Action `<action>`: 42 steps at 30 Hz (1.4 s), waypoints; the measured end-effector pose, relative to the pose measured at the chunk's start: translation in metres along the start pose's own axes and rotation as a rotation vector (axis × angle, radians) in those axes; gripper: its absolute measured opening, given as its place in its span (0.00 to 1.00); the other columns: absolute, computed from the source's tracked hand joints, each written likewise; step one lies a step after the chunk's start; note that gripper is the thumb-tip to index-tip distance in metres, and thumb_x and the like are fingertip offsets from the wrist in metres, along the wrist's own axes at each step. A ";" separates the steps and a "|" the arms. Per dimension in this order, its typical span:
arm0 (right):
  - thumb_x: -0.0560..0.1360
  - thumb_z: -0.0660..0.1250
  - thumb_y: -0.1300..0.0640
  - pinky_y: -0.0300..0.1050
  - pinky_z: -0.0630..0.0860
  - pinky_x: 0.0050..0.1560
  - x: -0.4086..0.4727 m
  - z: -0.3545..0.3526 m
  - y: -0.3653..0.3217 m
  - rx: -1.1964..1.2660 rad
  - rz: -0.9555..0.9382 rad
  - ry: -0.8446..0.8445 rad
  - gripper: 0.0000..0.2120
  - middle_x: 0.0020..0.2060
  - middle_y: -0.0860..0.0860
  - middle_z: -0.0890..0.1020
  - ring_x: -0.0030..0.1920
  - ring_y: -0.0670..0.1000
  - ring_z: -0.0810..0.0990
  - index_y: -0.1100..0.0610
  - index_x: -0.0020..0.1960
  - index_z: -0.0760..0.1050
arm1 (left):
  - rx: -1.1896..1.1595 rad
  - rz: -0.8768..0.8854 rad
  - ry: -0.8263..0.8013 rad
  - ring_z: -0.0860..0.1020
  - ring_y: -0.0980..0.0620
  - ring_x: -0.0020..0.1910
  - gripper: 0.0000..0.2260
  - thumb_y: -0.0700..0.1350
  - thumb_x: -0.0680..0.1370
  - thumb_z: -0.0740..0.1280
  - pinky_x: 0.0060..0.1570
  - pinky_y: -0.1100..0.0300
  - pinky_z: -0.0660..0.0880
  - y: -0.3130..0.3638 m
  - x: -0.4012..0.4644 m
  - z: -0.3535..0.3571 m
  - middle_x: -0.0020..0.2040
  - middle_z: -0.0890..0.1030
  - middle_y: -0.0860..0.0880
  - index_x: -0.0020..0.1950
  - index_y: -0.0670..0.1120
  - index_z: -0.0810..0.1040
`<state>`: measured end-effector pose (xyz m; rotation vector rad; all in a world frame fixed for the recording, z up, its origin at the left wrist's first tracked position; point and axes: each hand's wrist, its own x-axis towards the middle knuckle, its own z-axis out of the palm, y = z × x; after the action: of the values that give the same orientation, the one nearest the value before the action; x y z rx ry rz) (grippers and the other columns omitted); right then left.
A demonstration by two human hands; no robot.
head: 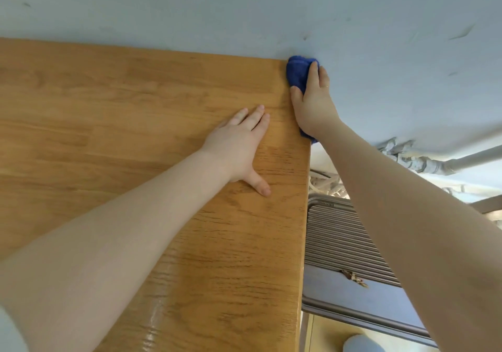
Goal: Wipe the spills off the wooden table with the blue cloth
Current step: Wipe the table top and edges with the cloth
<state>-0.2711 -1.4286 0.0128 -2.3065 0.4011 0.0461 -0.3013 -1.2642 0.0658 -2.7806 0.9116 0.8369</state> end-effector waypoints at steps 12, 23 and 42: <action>0.81 0.54 0.56 0.32 0.47 0.64 -0.057 -0.004 0.011 0.112 -0.050 -0.144 0.30 0.76 0.55 0.40 0.76 0.52 0.45 0.58 0.76 0.39 | -0.025 -0.022 0.019 0.41 0.47 0.76 0.63 0.64 0.56 0.75 0.75 0.50 0.48 0.004 -0.002 -0.005 0.77 0.38 0.49 0.76 0.45 0.40; 0.80 0.54 0.62 0.16 0.45 0.55 -0.195 0.022 0.020 0.174 -0.090 -0.118 0.32 0.75 0.56 0.39 0.74 0.50 0.46 0.60 0.75 0.38 | -0.122 -0.183 0.138 0.42 0.45 0.76 0.56 0.68 0.61 0.70 0.73 0.47 0.45 0.003 -0.024 0.015 0.78 0.41 0.48 0.77 0.49 0.42; 0.79 0.58 0.60 0.46 0.37 0.73 -0.358 0.041 0.049 0.295 -0.149 -0.316 0.37 0.74 0.58 0.36 0.74 0.54 0.35 0.62 0.73 0.32 | -0.099 -0.056 0.233 0.56 0.48 0.74 0.29 0.55 0.75 0.65 0.71 0.51 0.57 0.088 -0.266 0.145 0.75 0.58 0.49 0.74 0.50 0.62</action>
<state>-0.6216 -1.3333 0.0056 -1.9877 0.0673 0.2561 -0.5983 -1.1615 0.0911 -3.0222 0.8403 0.5729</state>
